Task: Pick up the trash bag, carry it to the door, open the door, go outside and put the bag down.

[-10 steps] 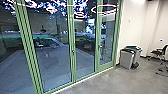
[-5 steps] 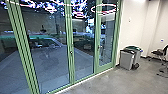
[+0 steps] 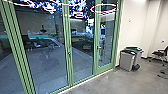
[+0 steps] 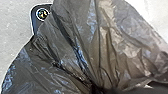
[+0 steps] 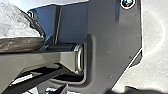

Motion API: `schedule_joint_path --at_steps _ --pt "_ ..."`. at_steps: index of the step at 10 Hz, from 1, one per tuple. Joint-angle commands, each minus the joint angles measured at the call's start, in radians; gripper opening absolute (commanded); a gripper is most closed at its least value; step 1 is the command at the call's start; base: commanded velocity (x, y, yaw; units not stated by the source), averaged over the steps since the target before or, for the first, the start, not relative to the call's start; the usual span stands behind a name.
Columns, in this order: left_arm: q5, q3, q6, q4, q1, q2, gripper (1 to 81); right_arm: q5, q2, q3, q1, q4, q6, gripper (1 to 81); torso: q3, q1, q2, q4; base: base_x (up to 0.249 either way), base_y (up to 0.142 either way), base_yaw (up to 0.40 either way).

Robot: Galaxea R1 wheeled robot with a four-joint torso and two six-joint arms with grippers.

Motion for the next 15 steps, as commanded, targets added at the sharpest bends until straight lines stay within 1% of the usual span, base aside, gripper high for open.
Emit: schedule_joint_path --at_steps 1,15 --pt "0.082 -0.003 0.008 -0.006 -0.062 0.0 1.0 -0.058 0.002 -0.001 0.055 -0.005 -0.001 81.1 0.0 0.0 0.0 0.0 0.145 -0.085 0.0" --pt "0.082 -0.003 0.011 -0.006 -0.062 0.002 1.0 -0.058 0.002 -0.001 0.055 -0.007 -0.001 81.1 0.0 0.0 0.0 0.0 0.145 -0.1 0.0"
